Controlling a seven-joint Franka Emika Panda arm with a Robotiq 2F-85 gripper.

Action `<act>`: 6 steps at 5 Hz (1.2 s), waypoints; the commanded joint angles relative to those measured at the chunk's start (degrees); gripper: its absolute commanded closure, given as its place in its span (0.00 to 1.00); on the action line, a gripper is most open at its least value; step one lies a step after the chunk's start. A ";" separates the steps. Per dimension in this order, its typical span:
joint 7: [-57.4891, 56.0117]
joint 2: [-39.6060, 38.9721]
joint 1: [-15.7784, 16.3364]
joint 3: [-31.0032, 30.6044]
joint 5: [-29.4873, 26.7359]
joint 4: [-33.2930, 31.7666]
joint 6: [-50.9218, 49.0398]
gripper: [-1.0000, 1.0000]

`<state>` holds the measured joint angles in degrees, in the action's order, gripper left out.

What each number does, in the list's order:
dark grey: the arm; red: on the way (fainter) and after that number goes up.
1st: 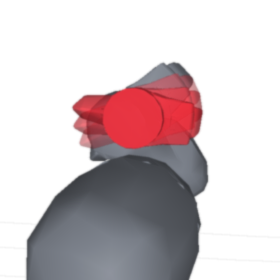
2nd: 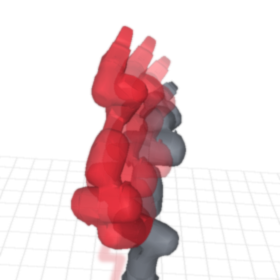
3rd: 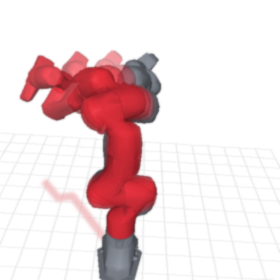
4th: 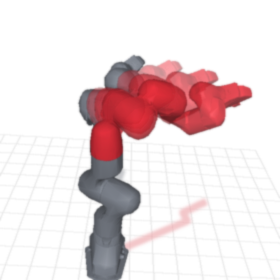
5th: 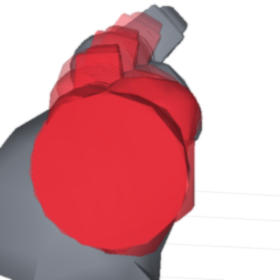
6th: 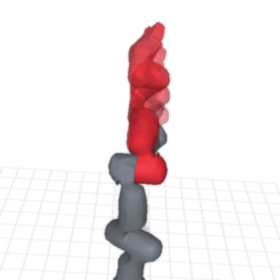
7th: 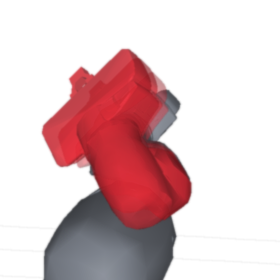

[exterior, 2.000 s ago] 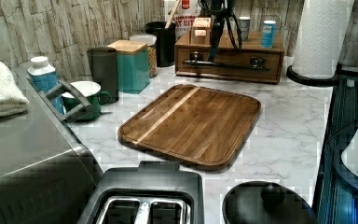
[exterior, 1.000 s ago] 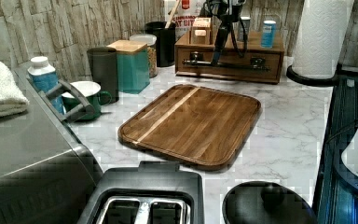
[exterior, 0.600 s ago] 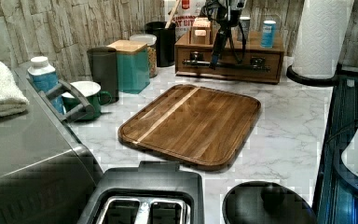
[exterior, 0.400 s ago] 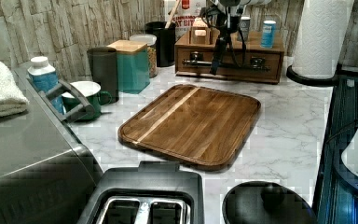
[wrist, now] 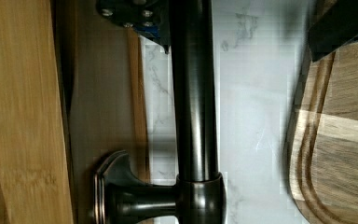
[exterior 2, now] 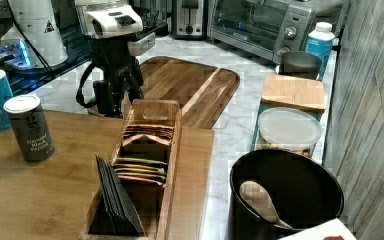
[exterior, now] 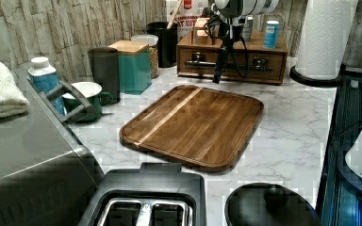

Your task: Open the drawer.

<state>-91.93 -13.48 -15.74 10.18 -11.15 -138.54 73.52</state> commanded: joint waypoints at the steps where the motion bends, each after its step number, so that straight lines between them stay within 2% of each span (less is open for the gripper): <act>1: -3.10 -0.65 2.24 -1.73 4.12 5.15 -18.57 0.00; 2: -7.99 -4.15 0.16 -5.23 0.65 10.08 -29.26 0.00; 3: -5.74 -1.29 1.83 -6.94 -1.38 3.74 -23.63 0.00; 4: -1.98 1.68 6.36 -6.86 -3.72 -1.85 -21.26 0.00; 5: 7.10 6.48 10.36 -9.68 -3.30 -8.65 -18.44 0.00; 6: 12.44 9.57 13.34 -11.62 -2.55 -12.18 -17.50 0.00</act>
<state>-83.43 -8.43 -10.35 6.36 -11.19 -140.55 58.14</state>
